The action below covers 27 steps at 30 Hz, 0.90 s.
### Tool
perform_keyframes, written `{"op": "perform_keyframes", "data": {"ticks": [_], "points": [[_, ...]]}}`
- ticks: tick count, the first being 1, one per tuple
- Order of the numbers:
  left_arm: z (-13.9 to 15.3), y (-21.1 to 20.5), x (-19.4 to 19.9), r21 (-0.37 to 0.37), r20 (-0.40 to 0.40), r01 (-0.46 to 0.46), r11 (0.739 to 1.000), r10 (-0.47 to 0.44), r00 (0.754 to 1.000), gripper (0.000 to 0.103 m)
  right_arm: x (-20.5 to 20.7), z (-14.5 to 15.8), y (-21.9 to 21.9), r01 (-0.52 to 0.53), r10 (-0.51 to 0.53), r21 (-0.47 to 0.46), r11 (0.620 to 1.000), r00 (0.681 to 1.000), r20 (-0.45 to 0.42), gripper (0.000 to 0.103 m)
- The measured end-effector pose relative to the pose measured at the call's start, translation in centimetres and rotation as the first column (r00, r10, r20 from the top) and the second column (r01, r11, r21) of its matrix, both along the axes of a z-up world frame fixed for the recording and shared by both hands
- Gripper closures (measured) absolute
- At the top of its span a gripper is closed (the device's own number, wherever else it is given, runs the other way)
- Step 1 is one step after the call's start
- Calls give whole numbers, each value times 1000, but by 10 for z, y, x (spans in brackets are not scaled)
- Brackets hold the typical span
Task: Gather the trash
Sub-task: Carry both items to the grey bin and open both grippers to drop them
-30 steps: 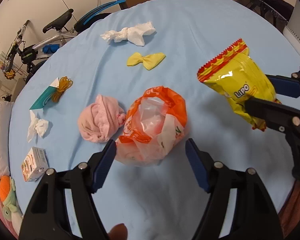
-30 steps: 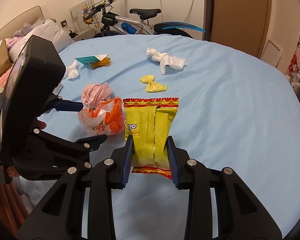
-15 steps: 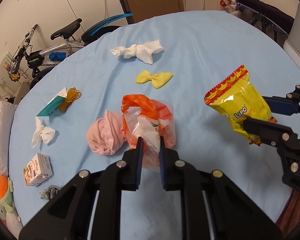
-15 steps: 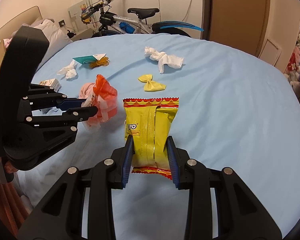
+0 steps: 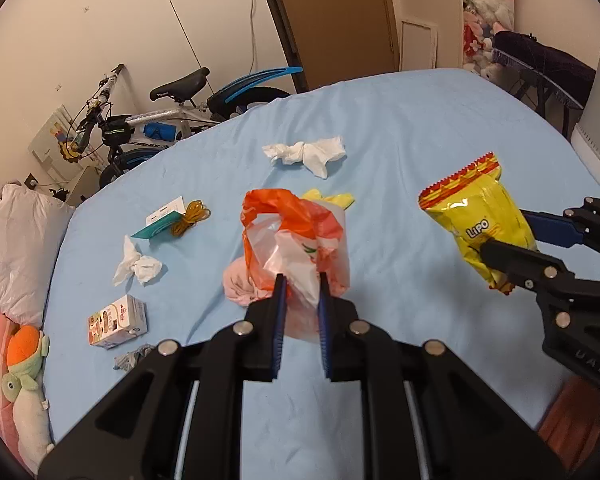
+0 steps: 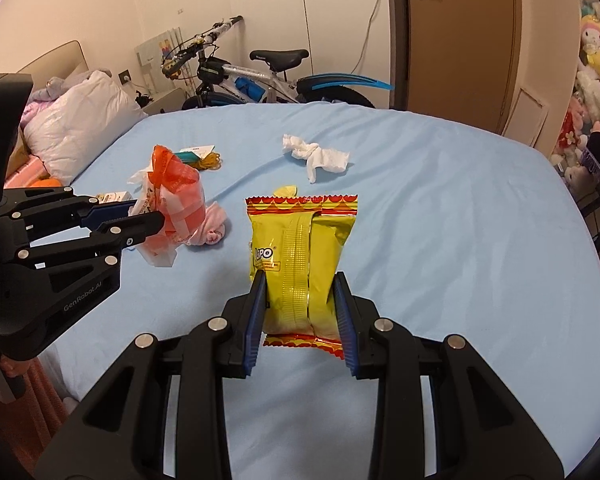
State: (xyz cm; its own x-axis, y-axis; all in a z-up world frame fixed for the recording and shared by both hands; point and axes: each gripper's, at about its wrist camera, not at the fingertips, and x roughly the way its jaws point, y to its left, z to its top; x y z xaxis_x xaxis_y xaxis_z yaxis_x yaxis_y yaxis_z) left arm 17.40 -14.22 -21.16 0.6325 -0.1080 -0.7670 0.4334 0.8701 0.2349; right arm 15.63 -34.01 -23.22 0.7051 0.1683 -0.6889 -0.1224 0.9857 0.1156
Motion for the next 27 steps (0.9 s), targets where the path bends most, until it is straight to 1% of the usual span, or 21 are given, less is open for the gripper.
{"op": "perform_keyframes", "data": {"ticks": [4,7,11,14,16,19,23,24,27], "points": [[26,-22,-12,-20,35,7,1000,-6,999,88,-18,26,-24,38,-38,1,999,998,43,72],[50,-49,-24,-27,74,42,999,-40,996,88,-36,45,-53,65,-64,-15,998,996,70,72],[81,-103,-40,-49,115,112,992,-106,988,88,-66,73,-111,134,-132,-17,991,987,94,72],[105,-155,-55,-62,142,188,980,-178,974,88,-95,98,-162,206,-202,-21,978,972,117,72],[122,-193,-66,-68,168,245,967,-231,958,88,-116,116,-197,255,-249,-32,966,959,132,72],[152,-249,-80,-89,199,334,938,-312,929,88,-147,145,-244,333,-322,-51,941,934,155,72],[190,-317,-97,-113,242,442,890,-406,881,88,-188,186,-312,448,-430,-64,892,882,191,72],[199,-333,-102,-116,255,467,876,-429,867,88,-195,195,-326,461,-442,-63,885,876,193,72],[224,-375,-113,-121,288,533,837,-485,826,88,-213,218,-369,528,-507,-59,847,838,203,72]]}}
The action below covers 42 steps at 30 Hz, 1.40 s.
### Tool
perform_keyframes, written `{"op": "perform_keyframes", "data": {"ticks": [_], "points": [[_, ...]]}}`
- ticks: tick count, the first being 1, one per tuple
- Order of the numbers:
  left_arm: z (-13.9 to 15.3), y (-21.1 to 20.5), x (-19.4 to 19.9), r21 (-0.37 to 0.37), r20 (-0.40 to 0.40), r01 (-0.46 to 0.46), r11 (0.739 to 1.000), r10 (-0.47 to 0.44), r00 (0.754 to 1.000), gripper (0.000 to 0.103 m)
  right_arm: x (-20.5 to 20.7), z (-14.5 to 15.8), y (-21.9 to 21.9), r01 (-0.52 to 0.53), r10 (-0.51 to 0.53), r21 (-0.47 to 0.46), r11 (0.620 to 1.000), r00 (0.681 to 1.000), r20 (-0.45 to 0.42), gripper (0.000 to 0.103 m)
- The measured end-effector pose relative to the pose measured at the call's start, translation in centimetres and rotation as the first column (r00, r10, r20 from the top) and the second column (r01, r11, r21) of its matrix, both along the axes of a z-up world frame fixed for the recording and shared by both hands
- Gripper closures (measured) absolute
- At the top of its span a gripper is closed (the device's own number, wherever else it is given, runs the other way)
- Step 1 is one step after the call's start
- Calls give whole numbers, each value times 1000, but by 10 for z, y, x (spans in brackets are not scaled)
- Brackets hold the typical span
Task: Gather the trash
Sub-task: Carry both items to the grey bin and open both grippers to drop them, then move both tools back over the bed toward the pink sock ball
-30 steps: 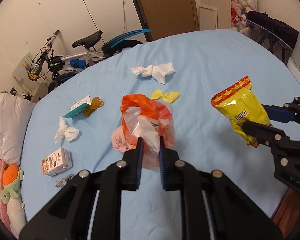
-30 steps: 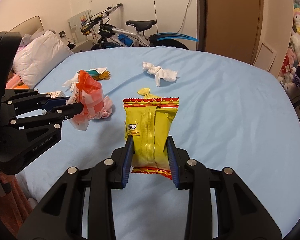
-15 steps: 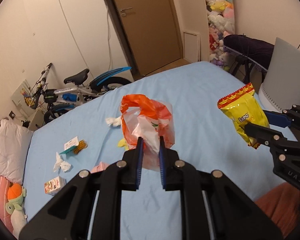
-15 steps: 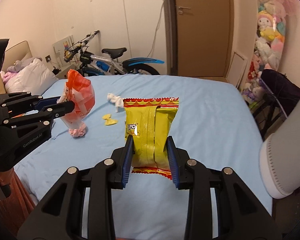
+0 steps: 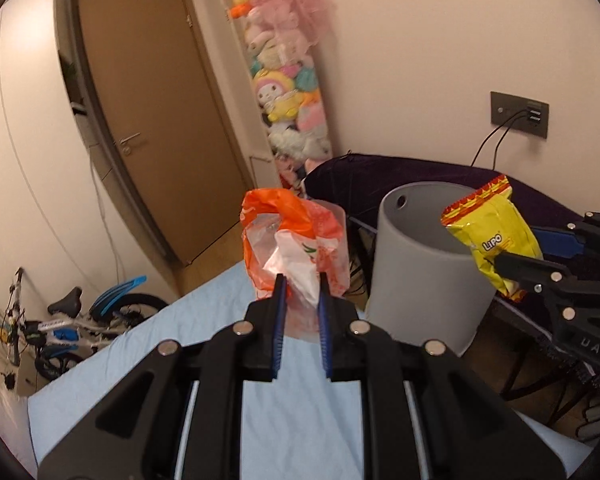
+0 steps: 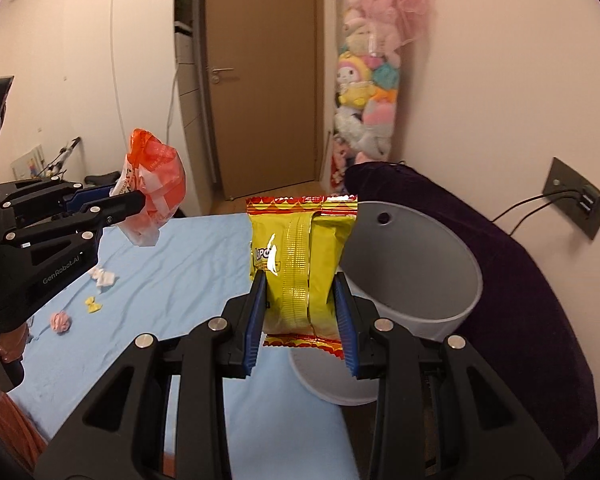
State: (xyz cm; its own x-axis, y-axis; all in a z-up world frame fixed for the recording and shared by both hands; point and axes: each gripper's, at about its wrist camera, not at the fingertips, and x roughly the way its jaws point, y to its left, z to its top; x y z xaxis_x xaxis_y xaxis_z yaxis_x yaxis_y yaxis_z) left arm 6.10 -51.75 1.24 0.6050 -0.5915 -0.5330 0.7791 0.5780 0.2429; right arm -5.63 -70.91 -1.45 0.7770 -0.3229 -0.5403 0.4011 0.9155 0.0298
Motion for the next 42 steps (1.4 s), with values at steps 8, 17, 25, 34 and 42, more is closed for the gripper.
{"op": "perform_keyframes", "data": {"ticks": [8,17,25,34,42], "points": [[26,-105,-21,-34,-33,168,985,-169,985,88,-11,11,-96,134,-132,58,989,991,-25,72],[-24,-188,-4,-2,-197,292,957,-286,938,76,14,-16,-149,207,-199,76,975,974,-107,52],[-43,-183,16,7,-228,273,962,-264,937,26,27,-29,-153,233,-222,81,969,967,-129,46],[-30,-112,22,-4,-154,215,977,-213,965,26,30,-14,-95,173,-168,28,985,979,-113,45],[-35,14,37,27,-86,67,997,-64,994,26,49,-1,32,-16,12,-52,999,997,-77,33]]}}
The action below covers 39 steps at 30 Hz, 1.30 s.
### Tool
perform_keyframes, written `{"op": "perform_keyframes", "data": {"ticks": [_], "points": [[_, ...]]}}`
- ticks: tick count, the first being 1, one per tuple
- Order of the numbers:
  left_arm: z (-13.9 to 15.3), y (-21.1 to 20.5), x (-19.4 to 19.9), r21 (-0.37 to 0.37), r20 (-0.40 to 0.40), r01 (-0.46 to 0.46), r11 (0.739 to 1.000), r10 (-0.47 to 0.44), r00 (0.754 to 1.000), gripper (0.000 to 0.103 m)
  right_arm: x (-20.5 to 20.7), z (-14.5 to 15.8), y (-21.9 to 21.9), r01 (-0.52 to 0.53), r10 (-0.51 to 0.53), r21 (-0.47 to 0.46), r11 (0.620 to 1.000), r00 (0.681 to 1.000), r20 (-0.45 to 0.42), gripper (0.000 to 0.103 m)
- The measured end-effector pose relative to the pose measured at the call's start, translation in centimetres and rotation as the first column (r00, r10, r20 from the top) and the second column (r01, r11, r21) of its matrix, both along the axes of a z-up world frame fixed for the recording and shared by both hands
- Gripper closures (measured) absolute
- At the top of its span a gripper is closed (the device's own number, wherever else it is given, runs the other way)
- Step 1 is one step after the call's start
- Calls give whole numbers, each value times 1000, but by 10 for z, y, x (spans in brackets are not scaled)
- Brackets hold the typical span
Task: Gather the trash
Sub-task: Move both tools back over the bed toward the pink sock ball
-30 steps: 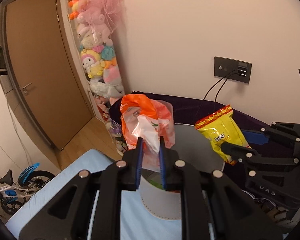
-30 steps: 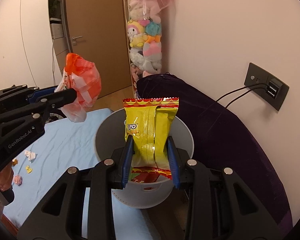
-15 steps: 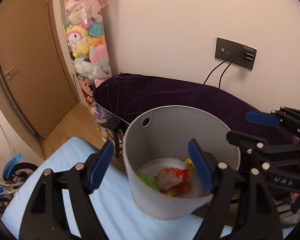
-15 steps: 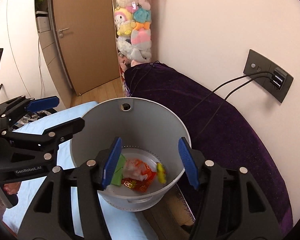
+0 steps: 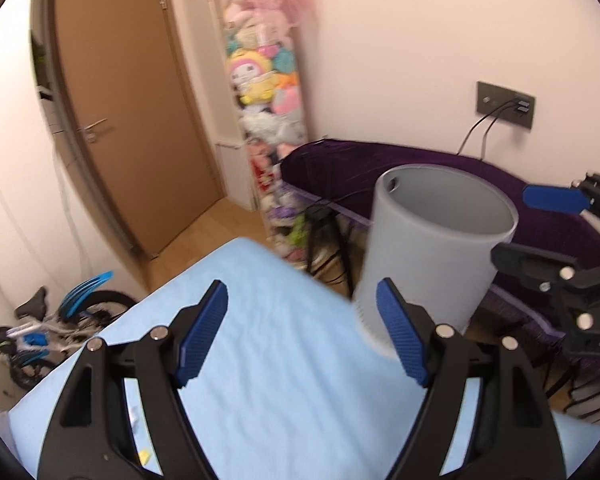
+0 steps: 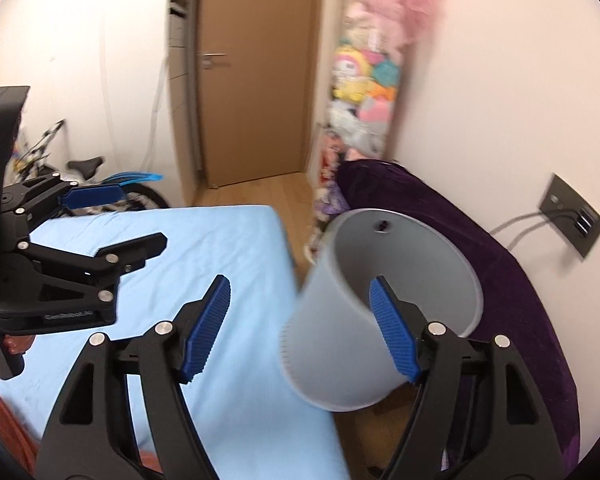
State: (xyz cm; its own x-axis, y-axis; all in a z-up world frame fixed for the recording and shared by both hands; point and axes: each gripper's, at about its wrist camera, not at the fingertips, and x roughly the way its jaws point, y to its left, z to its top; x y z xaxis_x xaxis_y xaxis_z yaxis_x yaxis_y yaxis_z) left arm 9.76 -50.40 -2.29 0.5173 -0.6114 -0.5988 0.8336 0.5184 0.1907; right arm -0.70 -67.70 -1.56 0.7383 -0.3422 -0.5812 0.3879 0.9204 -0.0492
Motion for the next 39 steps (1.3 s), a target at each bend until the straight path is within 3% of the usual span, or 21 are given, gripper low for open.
{"op": "perform_keyframes", "data": {"ticks": [5,9,16,21,24,29,32,36,39], "points": [[-19,104,16,26,38,-156,987,155,987,26,24,-1,93,-157,157,-21,987,988,8,33],[-38,191,32,49,45,-315,948,313,949,26,47,-8,169,-289,289,-19,957,957,10,33],[-63,339,63,68,6,-552,831,553,833,26,86,-35,293,-481,481,10,877,877,4,33],[-73,413,80,87,-1,-656,750,659,752,26,114,-62,360,-566,567,56,823,823,-13,33],[-80,456,87,94,-7,-691,717,694,720,26,130,-79,396,-602,605,77,795,796,-22,33],[-102,505,97,139,9,-716,684,723,691,26,160,-107,452,-640,645,88,763,763,-48,33],[-123,526,107,185,8,-716,673,727,686,26,182,-126,473,-650,656,97,754,751,-68,33],[-152,545,121,228,-21,-708,668,730,683,26,209,-153,492,-650,661,118,750,744,-101,33],[-172,552,130,241,-44,-690,683,718,695,26,227,-176,501,-643,658,138,753,742,-130,33]]}}
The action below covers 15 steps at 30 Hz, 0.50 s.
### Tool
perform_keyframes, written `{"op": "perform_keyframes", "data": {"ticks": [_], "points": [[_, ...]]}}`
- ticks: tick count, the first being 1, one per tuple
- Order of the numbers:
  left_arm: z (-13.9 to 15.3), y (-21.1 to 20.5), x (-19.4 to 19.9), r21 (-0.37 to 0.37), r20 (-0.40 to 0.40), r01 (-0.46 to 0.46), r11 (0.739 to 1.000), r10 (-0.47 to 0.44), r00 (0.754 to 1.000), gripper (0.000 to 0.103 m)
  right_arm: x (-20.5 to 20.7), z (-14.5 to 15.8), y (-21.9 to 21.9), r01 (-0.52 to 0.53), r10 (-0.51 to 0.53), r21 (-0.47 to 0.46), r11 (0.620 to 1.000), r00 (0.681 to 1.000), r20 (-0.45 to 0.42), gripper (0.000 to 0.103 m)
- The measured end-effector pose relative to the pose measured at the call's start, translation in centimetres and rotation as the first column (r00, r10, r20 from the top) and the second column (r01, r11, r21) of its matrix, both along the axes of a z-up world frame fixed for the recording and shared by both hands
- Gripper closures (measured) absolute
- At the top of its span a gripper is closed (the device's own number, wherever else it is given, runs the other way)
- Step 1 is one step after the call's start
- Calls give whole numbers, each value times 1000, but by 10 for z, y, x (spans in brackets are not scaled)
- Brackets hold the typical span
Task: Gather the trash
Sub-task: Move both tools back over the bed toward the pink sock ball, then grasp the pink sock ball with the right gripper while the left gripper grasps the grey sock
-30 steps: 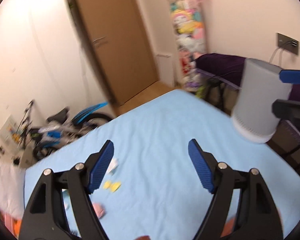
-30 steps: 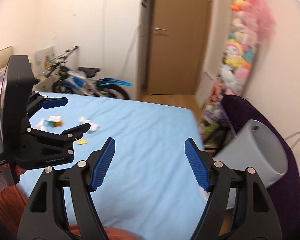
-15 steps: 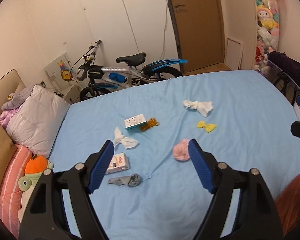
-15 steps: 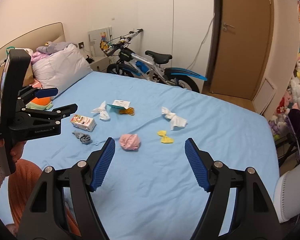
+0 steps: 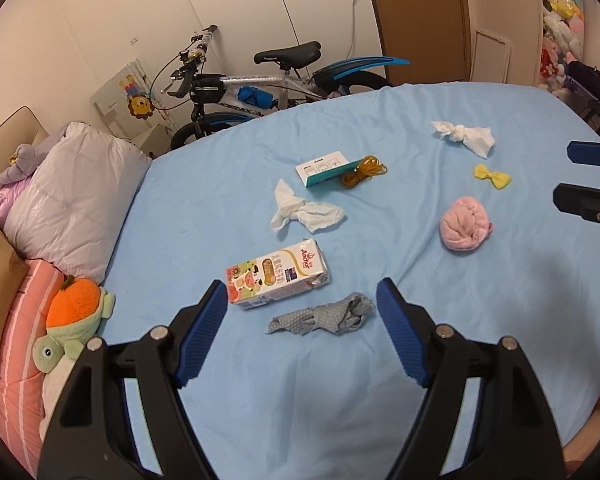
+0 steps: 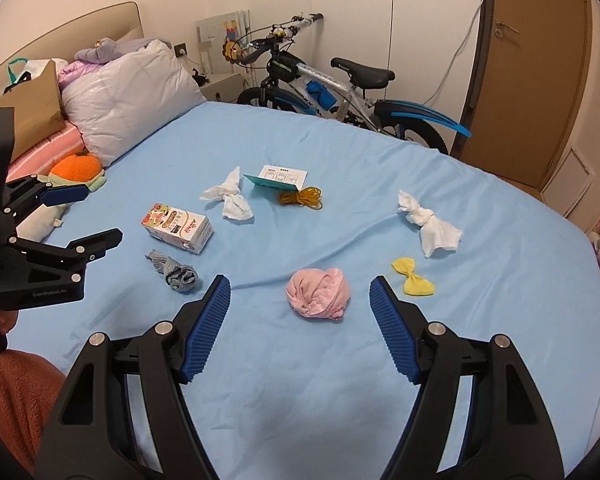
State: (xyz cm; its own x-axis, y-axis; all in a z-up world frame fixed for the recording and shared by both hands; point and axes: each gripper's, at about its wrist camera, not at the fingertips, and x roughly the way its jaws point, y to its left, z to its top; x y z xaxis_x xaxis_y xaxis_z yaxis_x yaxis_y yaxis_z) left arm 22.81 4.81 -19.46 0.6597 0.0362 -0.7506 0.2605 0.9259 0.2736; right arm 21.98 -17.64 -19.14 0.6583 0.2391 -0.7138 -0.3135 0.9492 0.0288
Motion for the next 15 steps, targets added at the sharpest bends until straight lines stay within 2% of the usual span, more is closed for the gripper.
{"op": "perform_keyframes", "data": {"ticks": [5,15], "points": [[-28,6,19,-1,-25,50,999,-50,998,26,29,-38,9,22,-23,-26,999,999,-45,33],[-97,6,51,-17,-133,103,995,-104,986,26,74,-105,8,63,-73,-77,995,989,-126,33]]}}
